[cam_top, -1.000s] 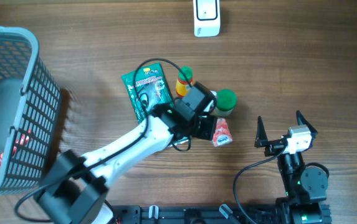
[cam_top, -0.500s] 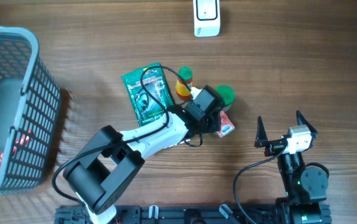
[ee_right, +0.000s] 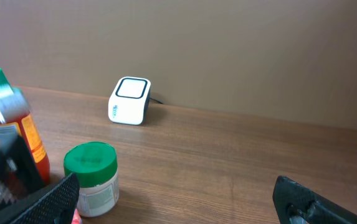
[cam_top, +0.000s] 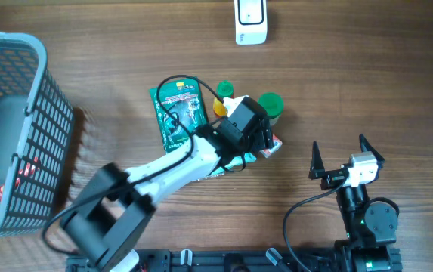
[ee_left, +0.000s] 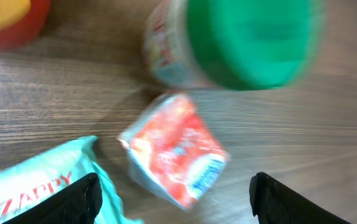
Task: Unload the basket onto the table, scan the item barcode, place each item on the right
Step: 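Carry the tissue pack out and set it right of the wipes pack, then return the left gripper into the basket and grasp the red Nescafe stick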
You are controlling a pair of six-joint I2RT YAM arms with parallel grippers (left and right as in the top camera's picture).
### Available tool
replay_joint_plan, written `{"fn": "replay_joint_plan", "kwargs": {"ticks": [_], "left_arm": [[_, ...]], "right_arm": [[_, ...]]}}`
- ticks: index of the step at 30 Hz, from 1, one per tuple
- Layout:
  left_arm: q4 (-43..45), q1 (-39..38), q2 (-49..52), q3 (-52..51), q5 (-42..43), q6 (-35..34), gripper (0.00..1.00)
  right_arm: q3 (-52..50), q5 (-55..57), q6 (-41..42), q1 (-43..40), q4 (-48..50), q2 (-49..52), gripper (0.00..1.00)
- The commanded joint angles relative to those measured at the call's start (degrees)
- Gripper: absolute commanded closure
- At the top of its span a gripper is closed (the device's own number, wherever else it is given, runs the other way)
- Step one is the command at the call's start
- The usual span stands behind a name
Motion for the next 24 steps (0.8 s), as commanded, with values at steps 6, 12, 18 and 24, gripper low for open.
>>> {"fn": "replay_joint_plan", "kwargs": {"ticks": [6,12,18,24], "left_arm": [[-7.8,0.2,-19.2,-0.1,-5.2,9.8,0.21],[-23.5,1.0,-29.5,0.8,-25.9,12.3,0.02],[-27.0,15.4,-39.4,15.1,-34.2,12.3,0.00],[-28.5,39.2,-40.1,25.4,-34.0,10.3,0.00]], "right_arm": [[-0.1,-0.7,-0.5,0.2,0.1,-0.2,0.01],[-0.1,-0.7,-0.5,0.2,0.1,0.2,0.00],[-0.1,-0.7,-0.5,0.2,0.1,0.2,0.00],[-0.1,-0.7,-0.5,0.2,0.1,0.2,0.00]]}}
